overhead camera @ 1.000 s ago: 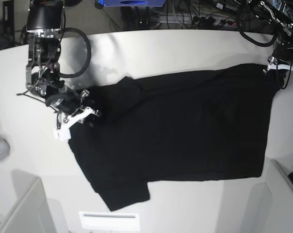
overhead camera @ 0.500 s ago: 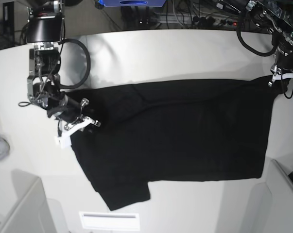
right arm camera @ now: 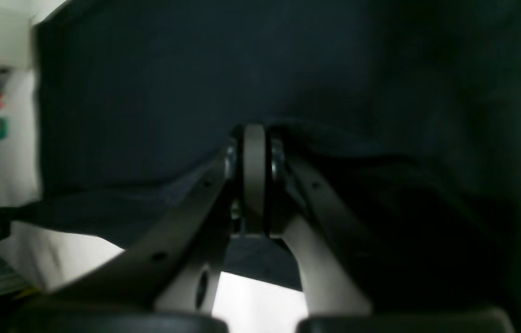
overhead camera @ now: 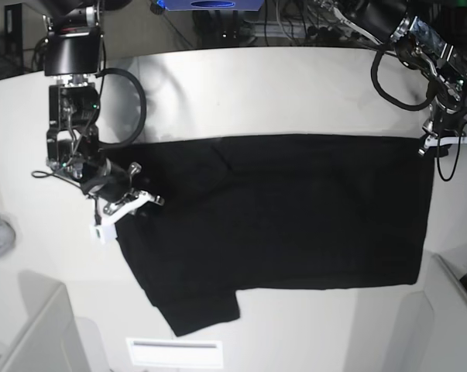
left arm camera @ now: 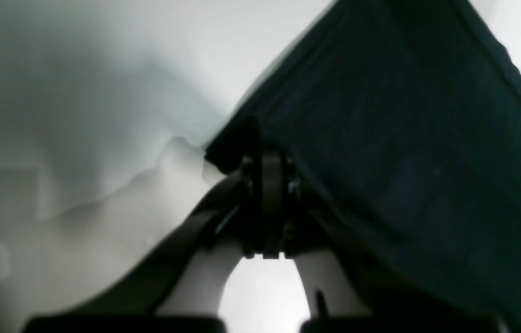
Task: Fold the T-shirt properly
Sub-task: 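Lift the grasped side edge with both grippers, then drag the shirt toward the robot base with both grippers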
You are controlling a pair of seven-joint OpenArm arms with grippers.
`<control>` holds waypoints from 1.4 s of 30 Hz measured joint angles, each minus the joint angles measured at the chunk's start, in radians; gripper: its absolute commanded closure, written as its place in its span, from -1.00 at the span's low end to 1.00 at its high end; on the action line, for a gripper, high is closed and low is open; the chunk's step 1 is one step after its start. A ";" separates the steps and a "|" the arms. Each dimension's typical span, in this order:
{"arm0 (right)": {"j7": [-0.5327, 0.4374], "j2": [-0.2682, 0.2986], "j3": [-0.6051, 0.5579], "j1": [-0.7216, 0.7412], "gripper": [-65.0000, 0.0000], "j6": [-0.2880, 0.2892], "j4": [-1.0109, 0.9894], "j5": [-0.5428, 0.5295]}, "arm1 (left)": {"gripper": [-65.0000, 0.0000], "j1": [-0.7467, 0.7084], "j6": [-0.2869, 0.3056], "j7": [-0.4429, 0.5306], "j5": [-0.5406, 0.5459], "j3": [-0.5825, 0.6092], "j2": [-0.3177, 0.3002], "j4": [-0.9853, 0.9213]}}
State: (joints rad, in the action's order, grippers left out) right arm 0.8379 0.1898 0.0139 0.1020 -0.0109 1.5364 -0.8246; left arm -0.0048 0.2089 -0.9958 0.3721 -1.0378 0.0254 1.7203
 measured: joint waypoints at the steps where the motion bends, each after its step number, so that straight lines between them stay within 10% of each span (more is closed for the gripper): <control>1: 0.001 0.000 0.000 0.002 1.00 0.000 0.000 0.000 | 1.00 0.008 0.000 0.000 -0.008 0.000 0.000 -0.014; 26: -0.078 -0.005 -0.001 0.022 1.00 0.002 -0.085 0.006 | 1.00 0.071 0.000 0.001 -0.050 0.073 -0.062 -0.149; 30: -0.054 0.003 0.004 0.021 0.24 0.002 -0.086 0.011 | 1.00 0.071 0.000 0.000 -0.050 0.072 -0.062 -0.149; 36: -0.059 0.003 0.016 0.013 0.17 0.001 -0.084 0.009 | -0.42 0.072 0.000 0.001 -0.042 0.072 -0.062 -0.149; 42: -0.060 -0.002 0.148 -0.082 0.19 -0.001 0.049 0.014 | -0.90 0.082 0.000 -0.002 -0.041 0.070 -0.061 -0.024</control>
State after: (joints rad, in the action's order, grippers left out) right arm 0.7780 0.1875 0.1619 0.0204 -0.0120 1.5856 -0.8104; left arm 0.0772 0.2085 -0.9981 0.3309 -0.9676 -0.0360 1.6966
